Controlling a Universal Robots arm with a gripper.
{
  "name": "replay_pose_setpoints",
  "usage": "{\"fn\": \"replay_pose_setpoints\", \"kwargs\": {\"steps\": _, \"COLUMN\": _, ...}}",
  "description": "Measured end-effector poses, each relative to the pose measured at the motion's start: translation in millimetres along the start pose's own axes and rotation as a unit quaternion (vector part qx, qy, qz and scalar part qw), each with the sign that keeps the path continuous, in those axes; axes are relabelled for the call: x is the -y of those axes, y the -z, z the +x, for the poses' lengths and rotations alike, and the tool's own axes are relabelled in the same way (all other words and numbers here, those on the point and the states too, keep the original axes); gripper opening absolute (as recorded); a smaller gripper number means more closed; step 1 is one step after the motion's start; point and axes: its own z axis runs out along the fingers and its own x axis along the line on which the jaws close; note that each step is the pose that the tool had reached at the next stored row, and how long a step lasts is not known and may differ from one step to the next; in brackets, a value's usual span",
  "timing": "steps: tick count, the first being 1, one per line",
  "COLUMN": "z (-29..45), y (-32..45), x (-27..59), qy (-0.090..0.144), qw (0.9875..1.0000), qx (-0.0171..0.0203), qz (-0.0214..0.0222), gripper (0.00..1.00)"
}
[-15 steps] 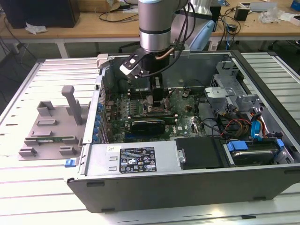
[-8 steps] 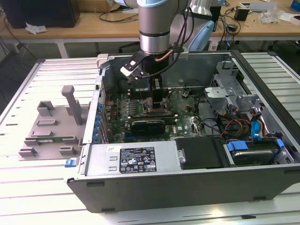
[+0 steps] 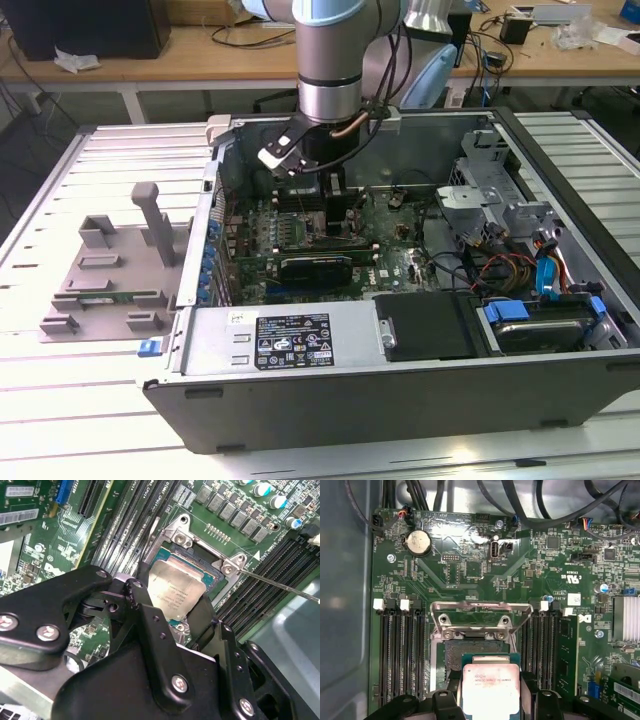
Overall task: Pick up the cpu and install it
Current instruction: 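Place the cpu into insertion slot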
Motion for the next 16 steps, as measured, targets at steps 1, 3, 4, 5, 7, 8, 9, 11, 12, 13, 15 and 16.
{"fn": "replay_pose_setpoints", "kwargs": {"steps": 1, "z": 1.1, "y": -0.8, "x": -0.1, "qy": 0.000, "qw": 1.0000, "qx": -0.0003, "qz": -0.0001, "gripper": 0.55}}
{"fn": "replay_pose_setpoints", "kwargs": {"steps": 3, "z": 1.9, "y": -1.4, "x": -0.1, "qy": 0.000, "qw": 1.0000, "qx": -0.0008, "qz": -0.0001, "gripper": 0.55}}
{"fn": "replay_pose_setpoints", "kwargs": {"steps": 4, "z": 2.7, "y": -2.7, "x": -0.2, "qy": 0.000, "qw": 1.0000, "qx": -0.0025, "qz": -0.0001, "gripper": 0.55}}
{"fn": "replay_pose_setpoints", "kwargs": {"steps": 5, "z": 3.1, "y": -4.7, "x": -0.1, "qy": 0.000, "qw": 1.0000, "qx": -0.0042, "qz": -0.0001, "gripper": 0.55}}
{"fn": "replay_pose_setpoints", "kwargs": {"steps": 7, "z": 3.4, "y": -7.2, "x": 0.0, "qy": 0.000, "qw": 1.0000, "qx": -0.0058, "qz": -0.0002, "gripper": 0.55}}
{"fn": "replay_pose_setpoints", "kwargs": {"steps": 8, "z": 3.5, "y": -8.2, "x": 0.0, "qy": 0.000, "qw": 1.0000, "qx": -0.0069, "qz": -0.0002, "gripper": 0.55}}
{"fn": "replay_pose_setpoints", "kwargs": {"steps": 9, "z": 3.6, "y": -9.1, "x": 0.1, "qy": 0.000, "qw": 1.0000, "qx": -0.0082, "qz": -0.0002, "gripper": 0.55}}
{"fn": "replay_pose_setpoints", "kwargs": {"steps": 11, "z": 3.7, "y": -10.7, "x": 0.1, "qy": 0.000, "qw": 0.9999, "qx": -0.0105, "qz": -0.0003, "gripper": 0.55}}
{"fn": "replay_pose_setpoints", "kwargs": {"steps": 12, "z": 3.8, "y": -12.0, "x": 0.1, "qy": 0.000, "qw": 0.9999, "qx": -0.0140, "qz": -0.0003, "gripper": 0.55}}
{"fn": "replay_pose_setpoints", "kwargs": {"steps": 13, "z": 3.9, "y": -12.6, "x": 0.1, "qy": 0.000, "qw": 0.9999, "qx": -0.0164, "qz": -0.0004, "gripper": 0.55}}
{"fn": "replay_pose_setpoints", "kwargs": {"steps": 15, "z": 4.1, "y": -14.0, "x": 0.1, "qy": 0.000, "qw": 0.9998, "qx": -0.0197, "qz": -0.0005, "gripper": 0.55}}
{"fn": "replay_pose_setpoints", "kwargs": {"steps": 16, "z": 4.1, "y": -14.5, "x": 0.2, "qy": 0.000, "qw": 0.9998, "qx": -0.0206, "qz": -0.0005, "gripper": 0.55}}
